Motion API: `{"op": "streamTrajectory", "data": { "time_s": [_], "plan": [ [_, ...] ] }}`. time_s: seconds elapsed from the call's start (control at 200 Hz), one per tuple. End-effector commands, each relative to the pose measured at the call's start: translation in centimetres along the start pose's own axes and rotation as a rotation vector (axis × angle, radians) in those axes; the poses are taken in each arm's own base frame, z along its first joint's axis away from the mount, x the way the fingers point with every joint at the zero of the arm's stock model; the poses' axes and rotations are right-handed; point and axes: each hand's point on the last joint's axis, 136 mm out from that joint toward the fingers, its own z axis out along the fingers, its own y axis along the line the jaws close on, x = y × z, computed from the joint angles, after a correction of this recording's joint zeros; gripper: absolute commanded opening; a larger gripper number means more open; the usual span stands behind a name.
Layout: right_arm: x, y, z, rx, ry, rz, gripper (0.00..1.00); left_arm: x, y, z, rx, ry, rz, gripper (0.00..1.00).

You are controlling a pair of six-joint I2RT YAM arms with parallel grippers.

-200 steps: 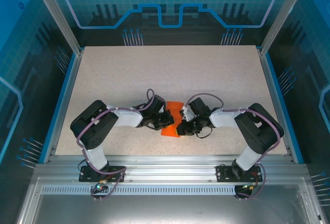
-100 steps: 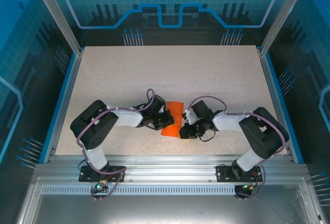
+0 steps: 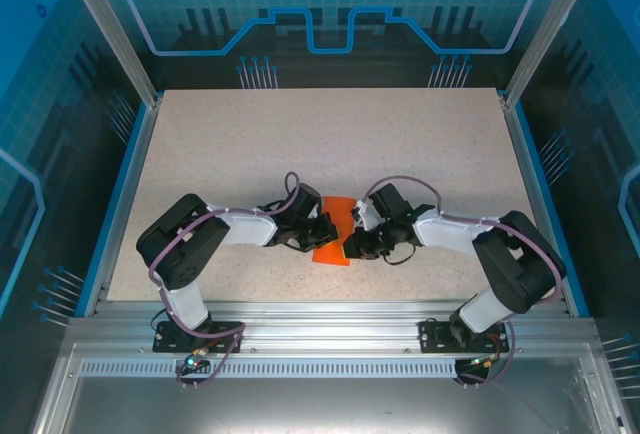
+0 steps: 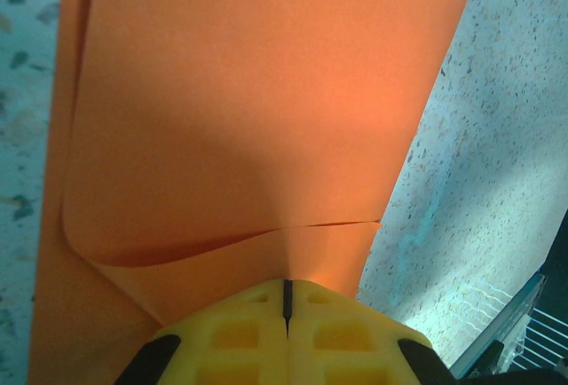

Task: Fold a paper plane with a square sheet of paper (pick it up from the middle)
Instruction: Fold the triangle a second time at the center of the table.

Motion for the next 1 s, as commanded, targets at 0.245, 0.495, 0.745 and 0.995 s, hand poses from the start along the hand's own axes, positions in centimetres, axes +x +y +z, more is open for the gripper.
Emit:
{"op": "streamTrajectory", "data": {
  "time_s": [0.245, 0.495, 0.745, 0.995],
  "plan": [
    [1.7, -4.8, 2.8, 0.129, 0.091, 0.116, 0.16, 0.1, 0.4, 0.2, -0.031, 0.015, 0.021, 0.0],
    [2.9, -6.3, 2.9, 0.156, 0.098, 0.159, 0.13, -0.6, -2.3, -1.6, 0.033, -0.025, 0.071, 0.17],
    [2.3, -5.8, 3.0, 0.139, 0.081, 0.155, 0.13, 0.4, -3.1, -2.6, 0.091, -0.002, 0.043, 0.18],
    [2.3, -5.9, 3.0, 0.141, 0.082, 0.157, 0.13, 1.3, -2.4, -1.7, 0.077, 0.016, 0.009, 0.0]
  ]
}}
